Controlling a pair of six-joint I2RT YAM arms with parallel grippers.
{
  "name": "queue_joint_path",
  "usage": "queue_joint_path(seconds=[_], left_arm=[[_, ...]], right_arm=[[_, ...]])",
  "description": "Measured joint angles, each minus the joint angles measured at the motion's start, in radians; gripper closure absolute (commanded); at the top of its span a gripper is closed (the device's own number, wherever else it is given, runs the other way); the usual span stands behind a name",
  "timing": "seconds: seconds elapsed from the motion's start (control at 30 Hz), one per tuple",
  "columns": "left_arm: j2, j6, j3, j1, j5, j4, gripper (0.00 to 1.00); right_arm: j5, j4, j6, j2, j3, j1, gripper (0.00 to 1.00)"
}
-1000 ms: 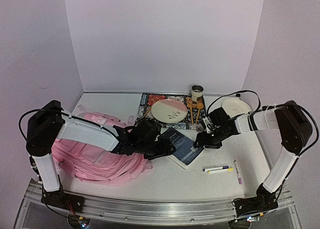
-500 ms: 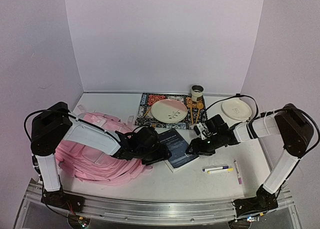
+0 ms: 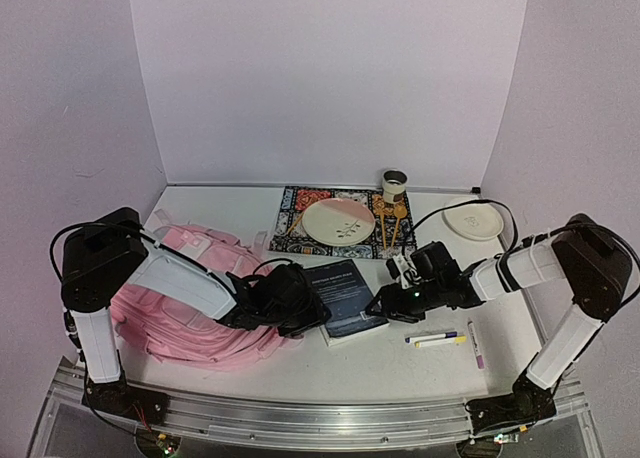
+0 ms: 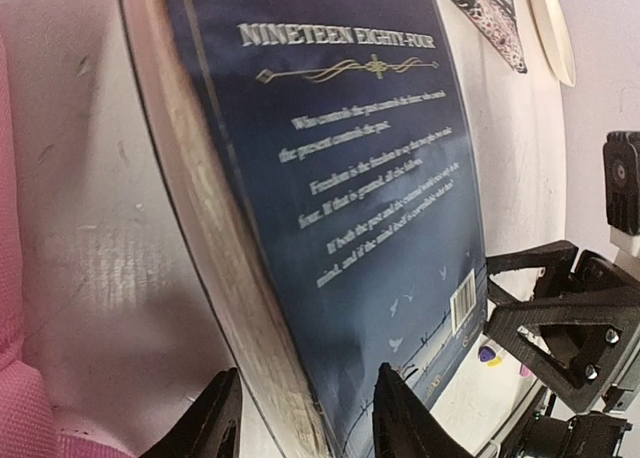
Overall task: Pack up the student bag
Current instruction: Hold the book at the center of the board, then pick up the book from the center of the board.
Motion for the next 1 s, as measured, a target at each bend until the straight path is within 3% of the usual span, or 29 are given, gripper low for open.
queue_joint_path(seconds=[0.43, 0.8, 1.0], left_arm=[[-0.006, -0.054, -0.031, 0.005, -0.012, 0.023, 0.99], [-0.028, -0.086, -0.050, 0.010, -0.004, 0.030, 1.00], [-0.034, -0.092, -0.052, 0.013, 0.005, 0.028, 1.00]], right_arm=[[-0.025, 0.239, 0.155, -0.022, -0.132, 0.006, 0.42], [-0.051, 0.382, 0.254, -0.022, -0.204, 0.007, 0.42], [-0.062, 0.453, 0.313, -0.018, -0.242, 0.007, 0.50]])
